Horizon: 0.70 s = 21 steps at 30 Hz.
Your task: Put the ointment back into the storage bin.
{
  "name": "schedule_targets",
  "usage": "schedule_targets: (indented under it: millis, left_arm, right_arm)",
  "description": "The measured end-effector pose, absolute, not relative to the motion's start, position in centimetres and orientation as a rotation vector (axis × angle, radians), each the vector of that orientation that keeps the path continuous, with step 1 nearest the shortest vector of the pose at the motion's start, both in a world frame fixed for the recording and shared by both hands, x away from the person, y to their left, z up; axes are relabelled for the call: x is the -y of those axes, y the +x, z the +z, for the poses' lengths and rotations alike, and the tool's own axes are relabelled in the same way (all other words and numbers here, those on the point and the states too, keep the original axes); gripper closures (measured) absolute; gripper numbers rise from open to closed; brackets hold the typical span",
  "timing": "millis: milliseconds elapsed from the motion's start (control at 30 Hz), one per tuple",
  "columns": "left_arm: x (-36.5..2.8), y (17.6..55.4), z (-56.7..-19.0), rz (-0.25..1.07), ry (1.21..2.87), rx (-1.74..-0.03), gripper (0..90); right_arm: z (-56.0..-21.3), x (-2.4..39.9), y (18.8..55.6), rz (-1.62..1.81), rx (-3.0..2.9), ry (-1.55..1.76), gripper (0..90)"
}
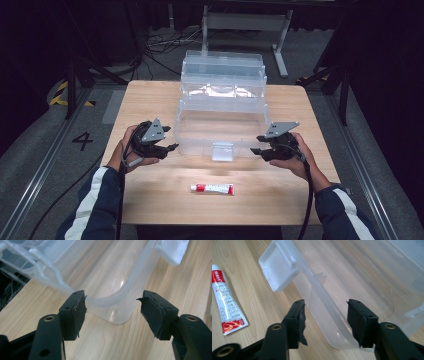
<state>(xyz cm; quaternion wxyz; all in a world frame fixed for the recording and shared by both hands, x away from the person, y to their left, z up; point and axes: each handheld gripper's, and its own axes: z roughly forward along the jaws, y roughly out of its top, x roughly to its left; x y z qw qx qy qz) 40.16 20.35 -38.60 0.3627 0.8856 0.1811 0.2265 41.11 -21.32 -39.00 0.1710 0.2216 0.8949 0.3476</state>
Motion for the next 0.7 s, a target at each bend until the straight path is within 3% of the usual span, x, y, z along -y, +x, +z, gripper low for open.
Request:
schedule_targets:
  millis: [700]
  left_arm:
    - [-24.5,37.0,-45.0,0.427,2.393,-0.602,32.5]
  right_arm:
    - [-37.1,21.4,38.8,1.015,-2.485,0.597,48.6]
